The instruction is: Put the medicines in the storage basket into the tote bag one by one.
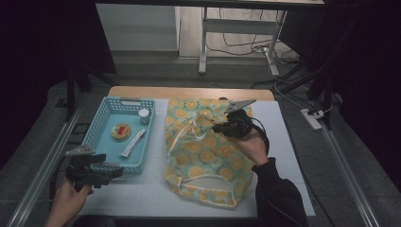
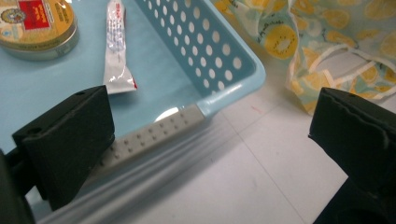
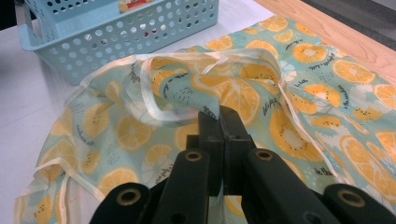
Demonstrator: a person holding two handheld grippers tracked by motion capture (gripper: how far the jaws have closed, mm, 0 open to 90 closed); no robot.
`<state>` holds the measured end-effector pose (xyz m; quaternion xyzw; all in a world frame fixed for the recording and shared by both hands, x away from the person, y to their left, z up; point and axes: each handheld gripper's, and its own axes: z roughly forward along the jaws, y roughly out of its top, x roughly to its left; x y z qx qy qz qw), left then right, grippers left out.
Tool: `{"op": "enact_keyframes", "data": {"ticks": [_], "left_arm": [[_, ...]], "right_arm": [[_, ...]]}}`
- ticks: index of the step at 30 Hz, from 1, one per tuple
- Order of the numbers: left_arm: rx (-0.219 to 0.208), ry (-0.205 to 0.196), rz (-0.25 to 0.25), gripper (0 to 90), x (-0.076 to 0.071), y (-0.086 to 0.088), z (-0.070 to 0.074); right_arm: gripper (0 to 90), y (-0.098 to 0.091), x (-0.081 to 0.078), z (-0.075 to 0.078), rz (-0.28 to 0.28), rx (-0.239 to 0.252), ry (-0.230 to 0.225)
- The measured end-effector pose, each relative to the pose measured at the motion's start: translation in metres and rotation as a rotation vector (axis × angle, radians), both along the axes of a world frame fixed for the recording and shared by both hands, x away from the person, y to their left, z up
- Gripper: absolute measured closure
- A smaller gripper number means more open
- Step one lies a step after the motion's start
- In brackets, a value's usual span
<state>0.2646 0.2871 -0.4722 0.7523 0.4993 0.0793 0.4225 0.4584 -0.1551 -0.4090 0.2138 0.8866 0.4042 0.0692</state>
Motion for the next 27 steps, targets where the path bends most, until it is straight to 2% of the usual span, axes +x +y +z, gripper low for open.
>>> {"op": "enact_keyframes", "data": {"ticks": [4, 9, 13, 27], "left_arm": [[-0.012, -0.014, 0.008, 0.2, 0.007, 0.003, 0.001], [0.016, -0.020, 0.009, 0.7, 0.017, 0.003, 0.003], [0.022, -0.017, 0.011, 0.8, 0.025, 0.003, 0.004], [0.078, -0.005, 0.057, 0.5, 0.058, 0.009, 0.006]], "right_arm": [[89.0, 0.000, 0.000, 0.000, 0.002, -0.001, 0.000], [89.0, 0.001, 0.000, 0.000, 0.004, -0.002, -0.002], [89.0, 0.001, 0.000, 0.000, 0.004, -0.002, -0.001], [89.0, 0.000, 0.000, 0.000, -0.001, 0.002, 0.000]]}}
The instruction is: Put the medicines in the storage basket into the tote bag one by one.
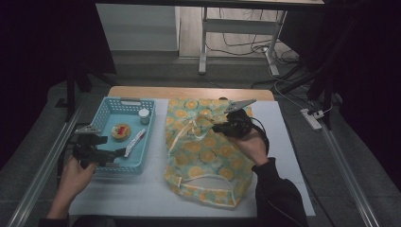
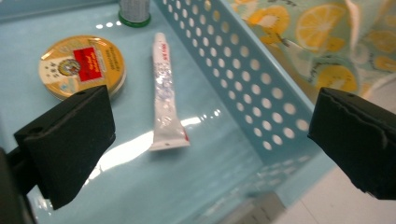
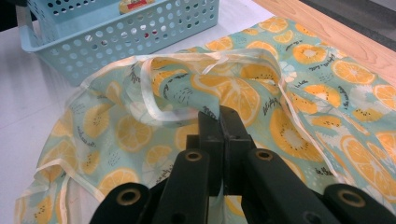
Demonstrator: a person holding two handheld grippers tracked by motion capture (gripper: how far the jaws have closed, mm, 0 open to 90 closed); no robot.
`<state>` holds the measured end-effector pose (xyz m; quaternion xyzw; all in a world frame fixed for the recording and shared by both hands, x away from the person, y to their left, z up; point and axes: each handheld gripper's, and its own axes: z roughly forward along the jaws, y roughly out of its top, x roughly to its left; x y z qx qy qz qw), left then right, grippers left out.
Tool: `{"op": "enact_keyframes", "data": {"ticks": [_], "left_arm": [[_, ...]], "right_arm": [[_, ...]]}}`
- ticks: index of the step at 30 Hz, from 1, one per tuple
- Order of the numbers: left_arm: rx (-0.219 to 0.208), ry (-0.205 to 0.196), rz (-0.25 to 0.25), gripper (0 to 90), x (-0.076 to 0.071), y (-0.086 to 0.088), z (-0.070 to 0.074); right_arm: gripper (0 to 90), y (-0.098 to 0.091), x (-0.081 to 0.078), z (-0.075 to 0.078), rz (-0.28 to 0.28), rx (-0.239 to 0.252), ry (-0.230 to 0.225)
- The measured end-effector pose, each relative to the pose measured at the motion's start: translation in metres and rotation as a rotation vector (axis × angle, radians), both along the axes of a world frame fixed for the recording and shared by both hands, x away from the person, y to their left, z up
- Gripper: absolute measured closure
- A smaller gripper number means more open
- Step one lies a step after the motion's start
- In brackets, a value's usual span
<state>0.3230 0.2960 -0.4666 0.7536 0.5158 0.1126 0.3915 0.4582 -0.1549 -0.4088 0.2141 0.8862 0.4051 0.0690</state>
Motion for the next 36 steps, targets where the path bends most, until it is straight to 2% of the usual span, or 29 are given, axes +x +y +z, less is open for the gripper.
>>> {"op": "enact_keyframes", "data": {"ticks": [9, 12, 17, 25, 36], "left_arm": [[0.037, 0.036, 0.038, 0.6, 0.024, 0.001, 0.000], [0.037, 0.037, 0.031, 0.7, 0.032, 0.000, 0.001], [0.074, 0.044, 0.027, 0.7, 0.045, -0.002, 0.001], [0.097, 0.054, 0.024, 0.7, 0.064, -0.001, -0.003], [0.096, 0.093, 0.024, 0.0, 0.090, 0.011, -0.016]], "right_arm": [[89.0, 0.000, 0.000, -0.001, 0.001, -0.001, -0.001], [89.0, 0.000, 0.000, -0.001, 0.001, 0.000, -0.001], [89.0, 0.000, 0.000, 0.000, 0.001, 0.002, -0.001], [89.0, 0.000, 0.000, 0.000, 0.001, 0.003, -0.001], [89.0, 0.000, 0.000, -0.001, 0.007, 0.007, -0.001]]}}
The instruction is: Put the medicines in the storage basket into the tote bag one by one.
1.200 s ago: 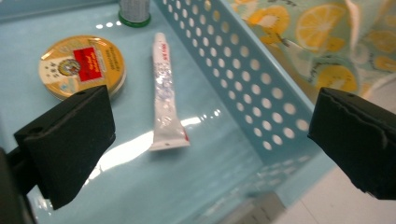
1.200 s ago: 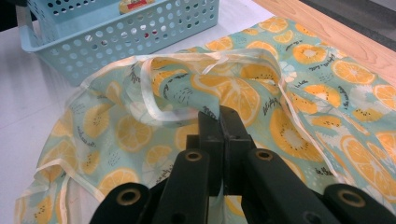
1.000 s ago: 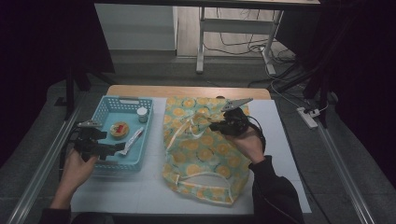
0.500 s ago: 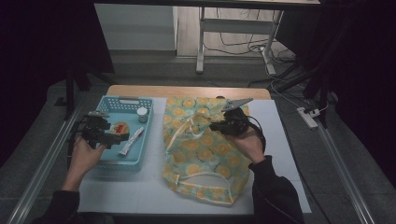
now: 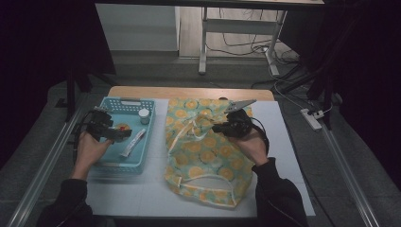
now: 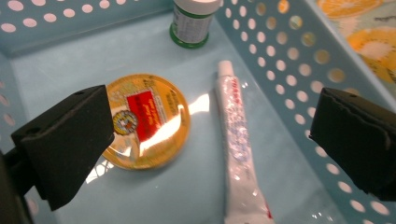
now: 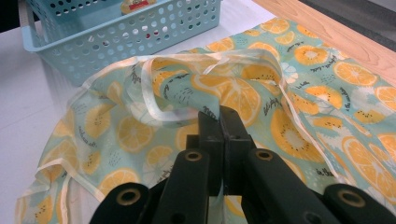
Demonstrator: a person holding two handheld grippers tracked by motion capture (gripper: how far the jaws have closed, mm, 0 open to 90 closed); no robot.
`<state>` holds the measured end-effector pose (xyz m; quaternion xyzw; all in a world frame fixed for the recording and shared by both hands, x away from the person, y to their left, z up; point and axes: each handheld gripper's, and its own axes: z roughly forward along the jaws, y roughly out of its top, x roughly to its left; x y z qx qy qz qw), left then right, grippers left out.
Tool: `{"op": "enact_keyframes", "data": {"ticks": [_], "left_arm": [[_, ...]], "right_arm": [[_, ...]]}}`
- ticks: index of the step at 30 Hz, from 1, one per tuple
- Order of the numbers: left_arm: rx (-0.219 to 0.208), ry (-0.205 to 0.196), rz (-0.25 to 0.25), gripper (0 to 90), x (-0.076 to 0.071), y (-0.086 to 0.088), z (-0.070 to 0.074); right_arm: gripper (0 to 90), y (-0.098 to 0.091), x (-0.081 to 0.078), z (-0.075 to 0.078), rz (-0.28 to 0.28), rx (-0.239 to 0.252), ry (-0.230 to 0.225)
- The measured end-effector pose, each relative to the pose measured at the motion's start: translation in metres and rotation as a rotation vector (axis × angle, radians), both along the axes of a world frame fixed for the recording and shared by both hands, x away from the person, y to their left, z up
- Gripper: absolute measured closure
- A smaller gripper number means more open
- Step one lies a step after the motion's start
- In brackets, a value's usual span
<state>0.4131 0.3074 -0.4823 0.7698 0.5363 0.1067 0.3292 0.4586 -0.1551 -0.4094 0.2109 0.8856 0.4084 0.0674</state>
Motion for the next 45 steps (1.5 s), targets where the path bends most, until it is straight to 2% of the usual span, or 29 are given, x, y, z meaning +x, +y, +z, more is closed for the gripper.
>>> {"op": "enact_keyframes", "data": {"ticks": [8, 17, 22, 27, 30, 35, 38, 45], "left_arm": [[0.029, 0.027, 0.021, 0.0, 0.017, 0.003, -0.011], [0.060, 0.104, 0.054, 0.0, 0.035, 0.006, -0.028], [0.120, 0.144, 0.049, 0.0, 0.042, 0.001, -0.034], [0.164, 0.184, 0.072, 0.3, 0.045, -0.002, -0.038], [0.169, 0.204, 0.084, 3.0, 0.045, -0.002, -0.038], [0.208, 0.226, 0.090, 10.1, 0.046, -0.004, -0.040], [0.214, 0.245, 0.088, 18.4, 0.046, -0.004, -0.041], [0.229, 0.257, 0.091, 20.0, 0.045, -0.006, -0.040]], "right_arm": [[89.0, 0.000, 0.001, -0.001, 0.002, -0.004, 0.001], [89.0, 0.000, 0.001, 0.000, 0.002, 0.002, 0.000], [89.0, 0.000, 0.000, 0.000, 0.007, 0.000, -0.001], [89.0, 0.000, 0.000, 0.000, 0.010, 0.000, -0.002], [89.0, 0.001, 0.000, 0.000, 0.013, -0.001, -0.003], [89.0, 0.002, 0.000, 0.000, 0.015, -0.001, -0.003], [89.0, 0.002, 0.000, 0.000, 0.015, -0.001, -0.003], [89.0, 0.002, -0.001, 0.000, 0.014, 0.000, -0.003]]}}
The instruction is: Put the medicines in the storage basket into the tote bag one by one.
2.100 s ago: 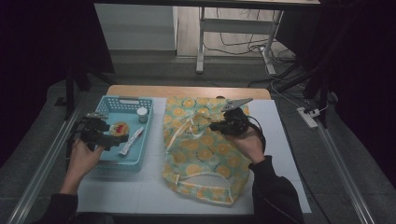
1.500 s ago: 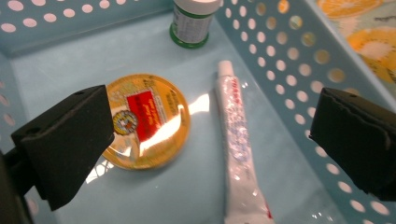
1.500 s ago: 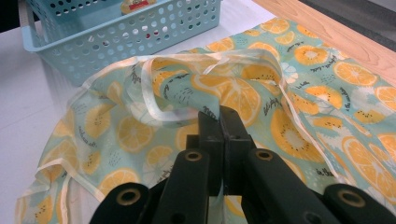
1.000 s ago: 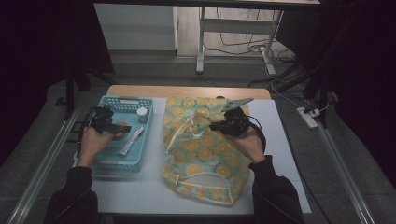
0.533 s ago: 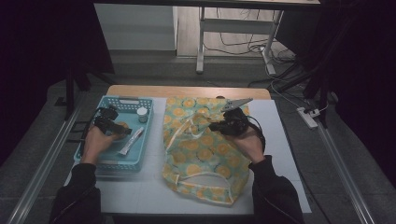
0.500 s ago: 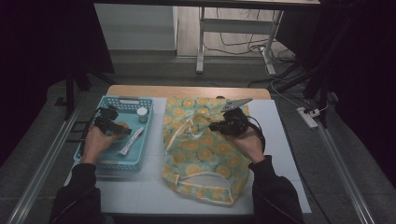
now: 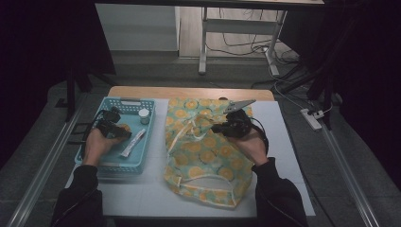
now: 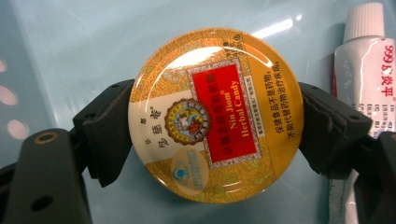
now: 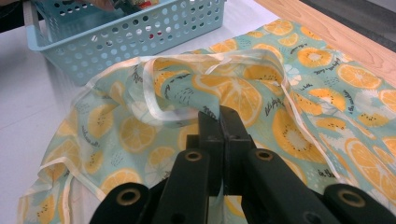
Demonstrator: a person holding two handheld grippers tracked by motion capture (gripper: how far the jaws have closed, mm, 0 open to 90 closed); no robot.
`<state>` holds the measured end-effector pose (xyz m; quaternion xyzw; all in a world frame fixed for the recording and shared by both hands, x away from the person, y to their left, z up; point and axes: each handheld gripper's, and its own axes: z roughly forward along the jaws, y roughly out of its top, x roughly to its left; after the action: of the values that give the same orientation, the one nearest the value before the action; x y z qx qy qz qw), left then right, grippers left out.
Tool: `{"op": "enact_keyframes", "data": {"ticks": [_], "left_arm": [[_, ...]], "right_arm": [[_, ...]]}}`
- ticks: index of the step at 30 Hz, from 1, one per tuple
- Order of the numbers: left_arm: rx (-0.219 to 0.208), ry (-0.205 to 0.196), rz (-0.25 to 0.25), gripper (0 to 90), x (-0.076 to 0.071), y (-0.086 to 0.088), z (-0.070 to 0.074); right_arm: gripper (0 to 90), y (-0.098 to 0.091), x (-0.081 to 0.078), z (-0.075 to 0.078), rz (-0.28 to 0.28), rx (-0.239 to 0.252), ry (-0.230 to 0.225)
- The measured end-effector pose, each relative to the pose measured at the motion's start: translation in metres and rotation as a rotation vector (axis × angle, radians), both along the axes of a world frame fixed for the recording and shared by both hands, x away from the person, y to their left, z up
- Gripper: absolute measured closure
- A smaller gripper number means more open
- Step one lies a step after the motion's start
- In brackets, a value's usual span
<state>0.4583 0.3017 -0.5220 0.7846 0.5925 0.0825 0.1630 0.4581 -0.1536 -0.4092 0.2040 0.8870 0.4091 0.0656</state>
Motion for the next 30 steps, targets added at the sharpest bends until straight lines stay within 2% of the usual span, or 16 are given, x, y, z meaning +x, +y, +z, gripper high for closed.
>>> {"op": "enact_keyframes", "data": {"ticks": [5, 12, 17, 23, 30], "left_arm": [[0.005, -0.005, 0.006, 20.1, -0.001, 0.000, 0.003], [-0.040, -0.043, 0.001, 20.1, -0.005, 0.001, 0.012], [-0.059, -0.074, -0.025, 20.1, -0.009, -0.004, 0.023], [-0.065, -0.092, -0.064, 20.1, -0.013, -0.011, 0.036], [-0.074, -0.107, -0.117, 20.1, -0.020, -0.019, 0.044]], "right_arm": [[89.0, 0.000, 0.000, 0.000, 0.001, -0.001, -0.002], [89.0, 0.000, 0.000, 0.000, -0.001, -0.001, -0.004], [89.1, 0.000, 0.000, 0.000, -0.003, 0.000, -0.004], [89.1, 0.000, -0.001, 0.001, -0.004, 0.002, -0.005], [89.1, -0.001, -0.001, 0.001, -0.007, 0.006, -0.008]]}}
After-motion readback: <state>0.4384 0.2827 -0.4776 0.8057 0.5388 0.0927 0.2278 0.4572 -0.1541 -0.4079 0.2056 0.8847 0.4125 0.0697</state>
